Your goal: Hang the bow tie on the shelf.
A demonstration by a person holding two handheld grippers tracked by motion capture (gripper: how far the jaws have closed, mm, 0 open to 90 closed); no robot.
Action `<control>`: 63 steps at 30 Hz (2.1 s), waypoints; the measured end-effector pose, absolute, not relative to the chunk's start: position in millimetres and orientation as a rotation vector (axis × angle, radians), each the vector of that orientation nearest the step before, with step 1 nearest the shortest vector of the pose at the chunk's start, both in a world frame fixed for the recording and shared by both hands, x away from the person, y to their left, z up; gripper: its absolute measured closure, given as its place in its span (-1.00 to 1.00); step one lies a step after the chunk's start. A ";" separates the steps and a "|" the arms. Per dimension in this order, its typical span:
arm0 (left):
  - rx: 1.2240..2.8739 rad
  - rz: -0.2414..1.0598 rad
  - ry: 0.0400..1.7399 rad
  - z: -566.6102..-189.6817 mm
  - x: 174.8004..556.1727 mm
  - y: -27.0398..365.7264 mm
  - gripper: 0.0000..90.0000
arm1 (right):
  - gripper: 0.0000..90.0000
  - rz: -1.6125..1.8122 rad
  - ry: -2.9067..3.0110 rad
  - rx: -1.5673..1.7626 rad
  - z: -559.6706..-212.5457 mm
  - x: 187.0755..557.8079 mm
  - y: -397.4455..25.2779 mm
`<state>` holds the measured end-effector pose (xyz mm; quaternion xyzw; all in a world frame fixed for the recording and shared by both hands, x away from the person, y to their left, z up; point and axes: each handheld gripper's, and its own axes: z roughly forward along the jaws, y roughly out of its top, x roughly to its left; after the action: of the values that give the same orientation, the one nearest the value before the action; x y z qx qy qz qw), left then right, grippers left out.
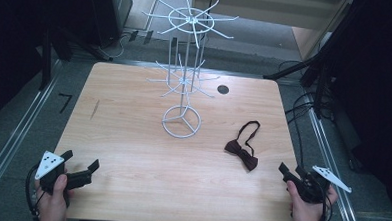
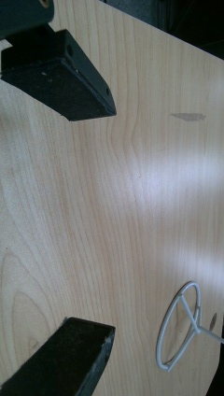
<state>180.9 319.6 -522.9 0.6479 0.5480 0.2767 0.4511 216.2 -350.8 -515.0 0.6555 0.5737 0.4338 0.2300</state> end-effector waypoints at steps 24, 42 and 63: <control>1.594 0.679 1.356 -523.1 180.9 320.1 -1.00 | -0.33 0.858 1.957 1.872 -472.9 312.1 -292.6; 1.593 0.676 1.355 -523.2 181.2 320.4 -1.00 | -0.61 0.626 2.126 1.946 -476.3 365.2 -254.5; 1.592 0.669 1.356 -523.3 181.6 321.0 -1.00 | -0.90 0.443 2.143 2.177 -500.8 407.5 -219.4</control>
<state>181.6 321.0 -523.3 0.6456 0.5497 0.2711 0.4556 407.5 -219.4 -500.8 0.7051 0.6939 0.1434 0.0276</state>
